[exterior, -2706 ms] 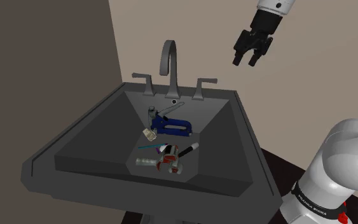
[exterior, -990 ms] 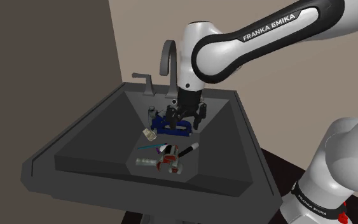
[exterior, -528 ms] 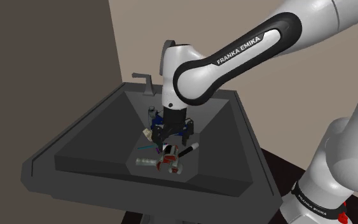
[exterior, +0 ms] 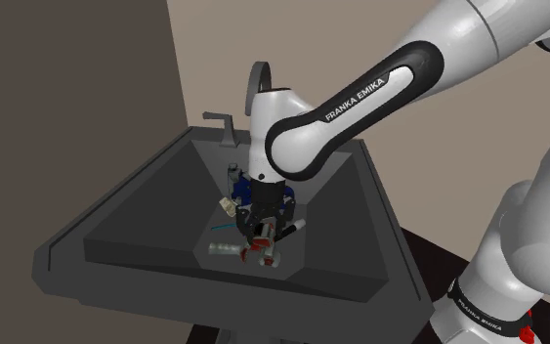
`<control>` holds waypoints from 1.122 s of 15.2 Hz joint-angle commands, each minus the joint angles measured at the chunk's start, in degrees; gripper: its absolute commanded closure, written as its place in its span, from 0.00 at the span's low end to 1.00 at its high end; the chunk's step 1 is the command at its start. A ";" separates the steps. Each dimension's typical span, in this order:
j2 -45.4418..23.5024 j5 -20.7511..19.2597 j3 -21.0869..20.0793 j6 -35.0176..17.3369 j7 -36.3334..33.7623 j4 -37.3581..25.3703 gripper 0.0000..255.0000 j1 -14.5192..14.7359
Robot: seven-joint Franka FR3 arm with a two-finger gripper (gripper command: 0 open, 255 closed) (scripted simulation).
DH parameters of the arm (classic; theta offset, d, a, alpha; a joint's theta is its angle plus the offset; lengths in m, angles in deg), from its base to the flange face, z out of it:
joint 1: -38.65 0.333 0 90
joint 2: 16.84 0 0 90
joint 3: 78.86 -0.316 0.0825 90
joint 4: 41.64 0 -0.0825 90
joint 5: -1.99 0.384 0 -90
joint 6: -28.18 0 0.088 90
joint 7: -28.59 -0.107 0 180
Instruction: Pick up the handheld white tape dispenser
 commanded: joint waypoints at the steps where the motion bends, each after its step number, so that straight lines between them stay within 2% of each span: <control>1: -0.13 -0.02 -0.02 -0.16 -0.01 0.07 1.00 0.01; 9: -0.18 -0.06 0.01 -0.10 0.01 -0.03 1.00 -0.02; 17: 3.74 0.53 0.36 6.32 -0.14 -2.66 1.00 -0.19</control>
